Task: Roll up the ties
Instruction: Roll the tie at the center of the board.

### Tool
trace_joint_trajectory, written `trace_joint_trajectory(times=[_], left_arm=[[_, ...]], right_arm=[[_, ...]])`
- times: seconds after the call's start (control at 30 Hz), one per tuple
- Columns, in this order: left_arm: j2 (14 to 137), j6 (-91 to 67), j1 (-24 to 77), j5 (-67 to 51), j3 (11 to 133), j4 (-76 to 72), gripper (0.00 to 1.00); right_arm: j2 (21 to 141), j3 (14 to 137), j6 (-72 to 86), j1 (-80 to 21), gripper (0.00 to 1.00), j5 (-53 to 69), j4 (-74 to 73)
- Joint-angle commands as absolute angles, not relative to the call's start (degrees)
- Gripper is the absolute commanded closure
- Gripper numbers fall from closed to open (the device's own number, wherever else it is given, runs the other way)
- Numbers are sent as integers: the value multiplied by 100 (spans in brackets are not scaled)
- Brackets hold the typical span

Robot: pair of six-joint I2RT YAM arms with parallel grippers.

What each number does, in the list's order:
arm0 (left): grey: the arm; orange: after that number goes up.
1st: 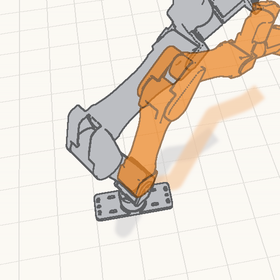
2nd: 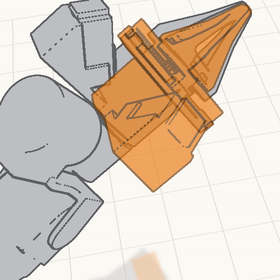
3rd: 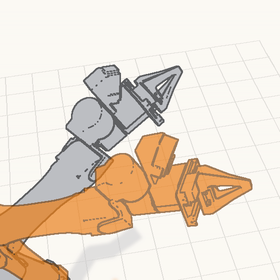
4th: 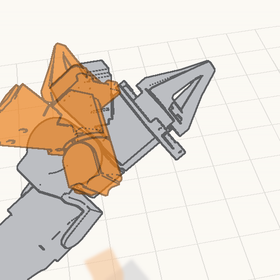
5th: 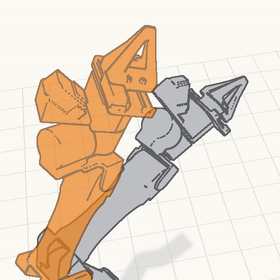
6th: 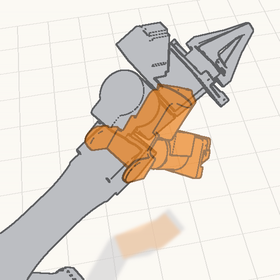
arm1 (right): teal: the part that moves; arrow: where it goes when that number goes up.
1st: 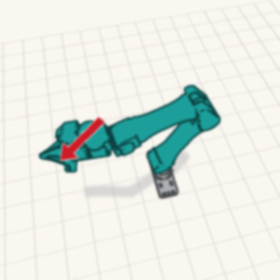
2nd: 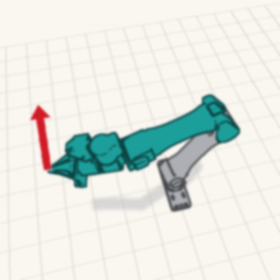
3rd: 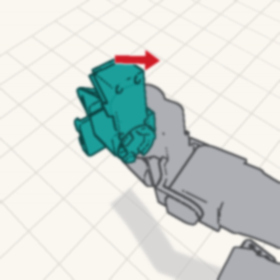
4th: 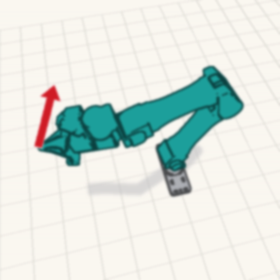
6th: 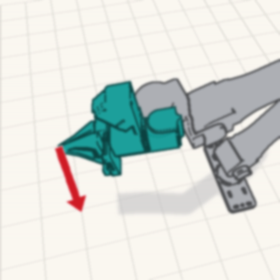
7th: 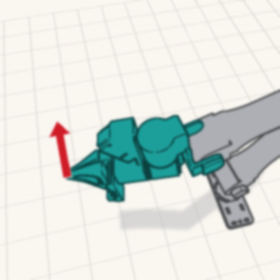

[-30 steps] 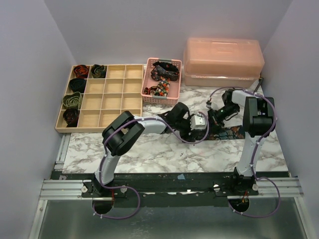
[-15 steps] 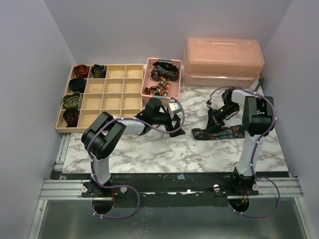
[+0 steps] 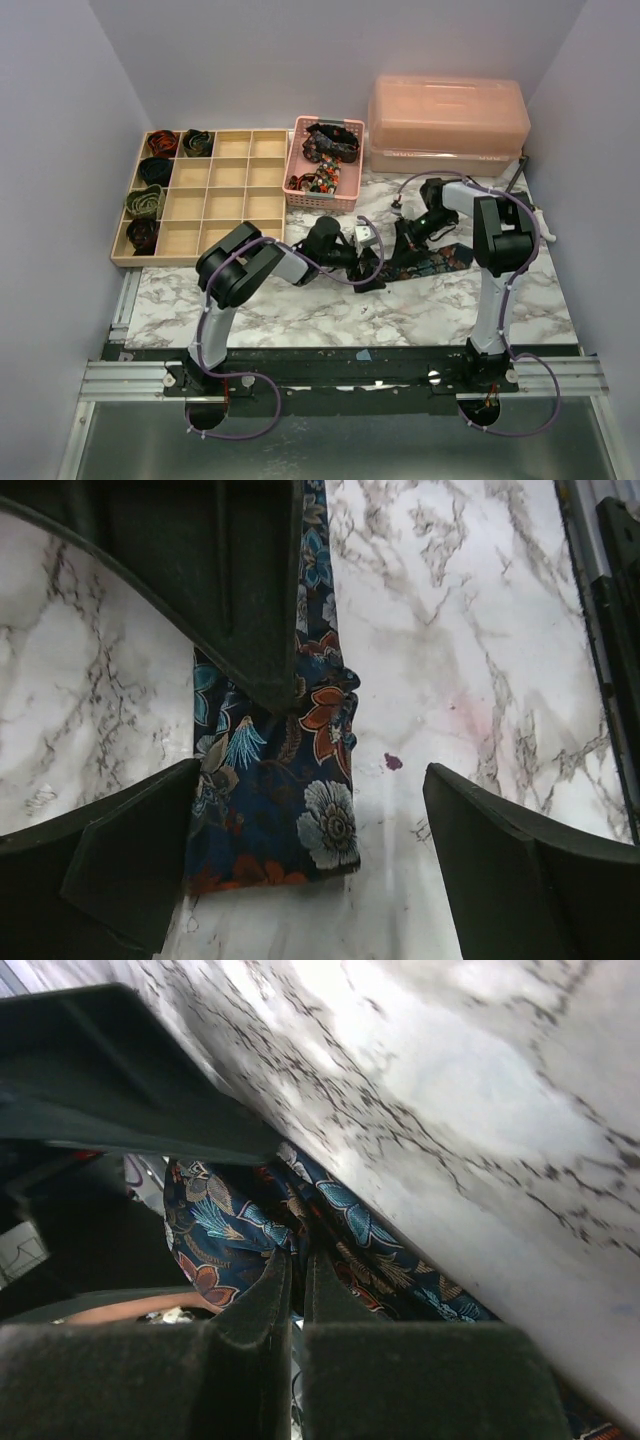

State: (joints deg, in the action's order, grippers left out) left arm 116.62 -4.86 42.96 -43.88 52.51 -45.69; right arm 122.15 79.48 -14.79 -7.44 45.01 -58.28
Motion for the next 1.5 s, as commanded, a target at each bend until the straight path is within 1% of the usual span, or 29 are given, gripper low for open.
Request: trace_joint_trajectory(times=[0.0, 0.13, 0.2, 0.23, 0.27, 0.3, 0.33, 0.37, 0.47, 0.6, 0.7, 0.77, 0.83, 0.87, 0.9, 0.93, 0.97, 1.03, 1.13, 1.17, 1.2, 1.27, 1.33, 1.37, 1.4, 1.47], left_arm=[[12111, -509, 4396, -4072, 5432, -4989, 11], [12140, -249, 4473, -3659, 5396, -4612, 34], [12049, -39, 4478, -3515, 5277, -4340, 48], [11981, 139, 4481, -3461, 5238, -4161, 56], [11918, 342, 4481, -3438, 5195, -3921, 63], [11829, 532, 4482, -3370, 5144, -3754, 70], [11750, 773, 4487, -3276, 5064, -3565, 74], [11675, 971, 4510, -3156, 5026, -3390, 75], [11546, 1525, 4546, -2795, 5012, -2812, 78], [11522, 1879, 4623, -2511, 5145, -2329, 78], [11539, 2004, 4725, -2346, 5291, -2077, 77], [11583, 1979, 4771, -2239, 5436, -1876, 76], [11602, 1952, 4808, -2190, 5512, -1767, 76], [11602, 1951, 4827, -2185, 5523, -1750, 76], [11602, 1951, 4844, -2158, 5546, -1713, 75], [11610, 1960, 4858, -2158, 5576, -1648, 75], [11602, 1960, 4860, -2221, 5580, -1635, 75], [11589, 1998, 4860, -2349, 5549, -1668, 74], [11528, 2082, 4764, -2761, 5362, -1964, 70], [11518, 2070, 4682, -2960, 5311, -2074, 66], [11505, 2000, 4594, -3166, 5265, -2246, 59], [11462, 1692, 4335, -3620, 5124, -2791, 36], [11411, 1177, 4120, -3988, 4853, -3832, 16], [11408, 1076, 4077, -4113, 4748, -4247, 9], [11408, 1015, 4063, -4167, 4687, -4538, 2], [11468, 933, 4062, -4250, 4571, -5076, 2]], right_arm=[[12446, 7735, -1487, -921, 100, 3631, -4309], [12359, 7673, -1432, -940, 100, 3708, -4228], [12323, 7679, -1437, -940, 100, 3747, -4271], [12310, 7708, -1444, -940, 100, 3780, -4344], [12297, 7774, -1463, -934, 97, 3834, -4461], [12285, 7848, -1504, -931, 88, 3902, -4648], [12256, 7914, -1517, -917, 82, 3998, -4818], [12237, 7996, -1536, -877, 75, 4099, -5037], [12220, 8201, -1665, -681, 60, 4653, -5695], [12325, 8294, -2189, -580, 48, 5532, -6614], [12471, 8234, -2364, -610, 41, 6050, -6906], [12590, 8257, -2457, -641, 38, 6146, -7033], [12674, 8265, -2462, -653, 37, 6135, -7016], [12705, 8280, -2446, -666, 39, 6082, -6974], [12722, 8288, -2353, -666, 45, 5957, -6853], [12739, 8280, -2209, -670, 55, 5797, -6693], [12751, 8278, -2044, -667, 69, 5531, -6488], [12786, 8263, -1802, -653, 87, 4970, -6155], [12964, 8454, -1787, -550, 99, 4432, -6165], [13030, 8533, -1836, -508, 100, 4300, -6201], [13077, 8588, -1879, -493, 100, 4107, -6232], [13154, 8592, -1967, -475, 100, 3931, -6216], [13328, 8601, -2071, -479, 100, 3893, -6314], [13471, 8607, -2139, -475, 100, 3912, -6386], [13605, 8601, -2195, -462, 100, 3955, -6456], [13806, 8601, -2288, -427, 100, 4075, -6536]])
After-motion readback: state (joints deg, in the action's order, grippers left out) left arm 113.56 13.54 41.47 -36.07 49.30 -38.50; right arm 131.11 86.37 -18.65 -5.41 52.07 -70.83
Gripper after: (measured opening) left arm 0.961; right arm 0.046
